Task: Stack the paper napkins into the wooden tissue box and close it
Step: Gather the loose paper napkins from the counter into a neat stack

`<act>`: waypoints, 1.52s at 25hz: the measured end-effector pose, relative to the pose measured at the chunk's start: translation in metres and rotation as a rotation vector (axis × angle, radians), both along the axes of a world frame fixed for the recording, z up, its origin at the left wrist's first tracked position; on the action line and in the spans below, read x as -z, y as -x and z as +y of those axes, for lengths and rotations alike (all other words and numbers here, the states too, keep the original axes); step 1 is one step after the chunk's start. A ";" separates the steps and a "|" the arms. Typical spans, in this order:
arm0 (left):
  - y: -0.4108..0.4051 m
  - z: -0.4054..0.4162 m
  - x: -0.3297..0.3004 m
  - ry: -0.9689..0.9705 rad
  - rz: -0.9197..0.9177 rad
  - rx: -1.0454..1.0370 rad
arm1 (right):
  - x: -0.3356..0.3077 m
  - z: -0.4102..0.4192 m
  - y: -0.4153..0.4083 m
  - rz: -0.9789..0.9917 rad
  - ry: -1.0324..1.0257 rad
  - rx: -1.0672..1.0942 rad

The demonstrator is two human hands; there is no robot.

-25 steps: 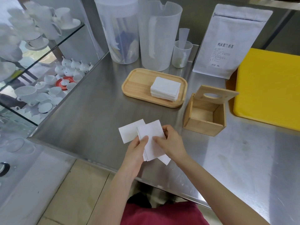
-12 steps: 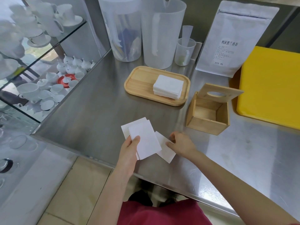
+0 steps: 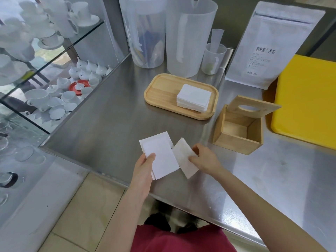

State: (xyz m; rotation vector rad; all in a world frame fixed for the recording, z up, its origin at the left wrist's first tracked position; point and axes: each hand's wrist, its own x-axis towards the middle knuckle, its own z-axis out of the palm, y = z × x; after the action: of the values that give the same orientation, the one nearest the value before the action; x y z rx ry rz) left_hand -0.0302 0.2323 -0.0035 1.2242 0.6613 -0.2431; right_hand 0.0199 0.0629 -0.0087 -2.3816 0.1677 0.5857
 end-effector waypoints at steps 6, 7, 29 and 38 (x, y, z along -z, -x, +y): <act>-0.005 -0.001 -0.001 0.045 0.009 -0.013 | -0.043 0.008 -0.005 -0.066 -0.565 0.206; -0.006 -0.001 0.000 0.061 0.003 -0.008 | -0.046 0.013 -0.004 -0.047 -0.618 0.187; -0.006 0.049 -0.001 -0.009 -0.016 -0.021 | -0.017 0.086 -0.019 -0.048 -0.218 -0.141; -0.013 0.086 -0.003 -0.052 -0.004 -0.028 | 0.008 0.104 -0.069 -0.159 0.374 -0.681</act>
State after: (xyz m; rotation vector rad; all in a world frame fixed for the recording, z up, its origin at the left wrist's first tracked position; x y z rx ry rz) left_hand -0.0170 0.3186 -0.0007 1.2636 0.6848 -0.2009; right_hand 0.0893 0.1664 -0.0169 -2.8275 -0.6866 0.7079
